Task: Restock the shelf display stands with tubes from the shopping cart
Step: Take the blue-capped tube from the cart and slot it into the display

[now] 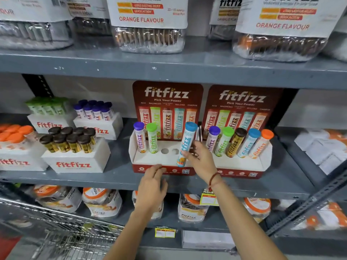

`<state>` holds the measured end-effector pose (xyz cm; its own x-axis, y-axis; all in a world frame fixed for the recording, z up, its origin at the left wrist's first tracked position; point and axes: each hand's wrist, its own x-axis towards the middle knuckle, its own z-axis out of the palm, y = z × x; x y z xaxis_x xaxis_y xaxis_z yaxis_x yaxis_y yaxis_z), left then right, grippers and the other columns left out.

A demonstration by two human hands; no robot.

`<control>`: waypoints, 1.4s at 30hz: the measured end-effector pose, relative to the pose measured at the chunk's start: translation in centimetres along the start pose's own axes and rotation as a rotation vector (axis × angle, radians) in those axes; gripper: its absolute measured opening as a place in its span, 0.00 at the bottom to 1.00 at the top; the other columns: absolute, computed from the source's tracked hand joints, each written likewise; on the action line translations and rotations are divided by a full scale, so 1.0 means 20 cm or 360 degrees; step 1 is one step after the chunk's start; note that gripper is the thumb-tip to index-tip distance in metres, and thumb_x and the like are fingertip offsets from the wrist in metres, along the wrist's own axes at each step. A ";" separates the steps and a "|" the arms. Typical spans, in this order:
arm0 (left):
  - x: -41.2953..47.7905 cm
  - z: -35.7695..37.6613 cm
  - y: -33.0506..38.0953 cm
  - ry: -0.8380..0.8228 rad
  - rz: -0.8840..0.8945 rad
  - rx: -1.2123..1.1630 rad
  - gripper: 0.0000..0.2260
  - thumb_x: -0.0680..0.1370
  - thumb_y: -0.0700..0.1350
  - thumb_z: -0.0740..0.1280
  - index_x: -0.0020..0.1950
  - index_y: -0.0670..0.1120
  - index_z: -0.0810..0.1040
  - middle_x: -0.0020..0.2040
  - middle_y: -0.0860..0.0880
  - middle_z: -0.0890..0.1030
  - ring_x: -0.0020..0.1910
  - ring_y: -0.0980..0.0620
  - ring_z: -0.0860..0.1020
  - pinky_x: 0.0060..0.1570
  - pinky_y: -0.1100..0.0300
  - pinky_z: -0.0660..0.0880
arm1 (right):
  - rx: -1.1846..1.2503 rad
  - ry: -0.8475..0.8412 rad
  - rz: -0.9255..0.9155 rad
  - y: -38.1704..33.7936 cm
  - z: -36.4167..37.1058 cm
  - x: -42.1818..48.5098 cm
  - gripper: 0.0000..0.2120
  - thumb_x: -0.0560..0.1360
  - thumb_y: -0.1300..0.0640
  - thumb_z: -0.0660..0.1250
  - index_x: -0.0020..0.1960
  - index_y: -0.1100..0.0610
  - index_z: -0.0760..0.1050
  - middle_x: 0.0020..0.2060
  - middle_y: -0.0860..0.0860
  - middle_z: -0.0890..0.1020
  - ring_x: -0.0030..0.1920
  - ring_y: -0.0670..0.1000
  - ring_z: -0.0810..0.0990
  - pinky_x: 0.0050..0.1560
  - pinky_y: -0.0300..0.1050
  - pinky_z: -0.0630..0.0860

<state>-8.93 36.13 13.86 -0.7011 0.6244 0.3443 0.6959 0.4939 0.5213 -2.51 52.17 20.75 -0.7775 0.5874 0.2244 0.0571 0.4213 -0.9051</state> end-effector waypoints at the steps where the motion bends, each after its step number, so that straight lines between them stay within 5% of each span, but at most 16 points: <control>1: 0.01 0.00 0.00 0.0016 -0.0003 -0.0001 0.16 0.73 0.40 0.67 0.60 0.42 0.75 0.61 0.43 0.76 0.60 0.44 0.74 0.55 0.50 0.76 | -0.0085 0.0038 -0.0045 -0.01 0.02 0.03 0.18 0.74 0.60 0.67 0.63 0.60 0.72 0.57 0.57 0.77 0.53 0.51 0.78 0.48 0.30 0.75; 4: 0.02 0.00 0.00 0.0033 0.0021 0.0020 0.18 0.73 0.40 0.68 0.63 0.42 0.73 0.62 0.42 0.76 0.61 0.43 0.74 0.56 0.48 0.75 | -0.0259 0.0090 -0.0095 -0.02 0.10 0.10 0.17 0.75 0.63 0.65 0.63 0.62 0.71 0.60 0.57 0.75 0.53 0.49 0.77 0.43 0.19 0.71; 7: 0.04 0.01 0.00 -0.0048 0.0036 0.0075 0.21 0.74 0.41 0.65 0.67 0.43 0.68 0.67 0.43 0.72 0.67 0.44 0.69 0.62 0.48 0.70 | -0.0342 0.0075 -0.0062 -0.03 0.16 0.14 0.15 0.75 0.64 0.64 0.61 0.64 0.71 0.61 0.59 0.75 0.58 0.53 0.77 0.56 0.32 0.73; 13: 0.04 0.04 -0.03 -0.0114 0.0029 0.0171 0.23 0.76 0.43 0.61 0.71 0.46 0.62 0.73 0.47 0.66 0.73 0.49 0.60 0.69 0.53 0.60 | -0.0757 0.0104 -0.0004 -0.07 0.23 0.16 0.14 0.76 0.61 0.63 0.59 0.65 0.70 0.62 0.59 0.74 0.60 0.59 0.74 0.60 0.52 0.73; 28: 0.04 0.05 -0.08 -0.0179 0.0104 0.0209 0.25 0.77 0.43 0.59 0.73 0.47 0.57 0.75 0.50 0.61 0.75 0.52 0.55 0.73 0.52 0.51 | -0.0854 0.0148 0.0280 -0.15 0.25 0.11 0.18 0.78 0.62 0.58 0.65 0.67 0.64 0.66 0.63 0.70 0.65 0.61 0.69 0.59 0.47 0.63; 42: 0.03 0.05 -0.08 -0.0163 0.0093 0.0203 0.25 0.77 0.43 0.59 0.73 0.48 0.57 0.75 0.50 0.60 0.75 0.53 0.54 0.72 0.53 0.50 | -0.0713 0.0180 0.0448 -0.06 0.31 0.11 0.17 0.77 0.61 0.60 0.65 0.66 0.66 0.61 0.64 0.75 0.61 0.63 0.74 0.60 0.54 0.71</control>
<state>-10.26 36.42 12.44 -0.6439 0.7095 0.2863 0.7537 0.5238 0.3971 -8.23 48.71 20.21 -0.6228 0.7804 0.0556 0.5341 0.4759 -0.6987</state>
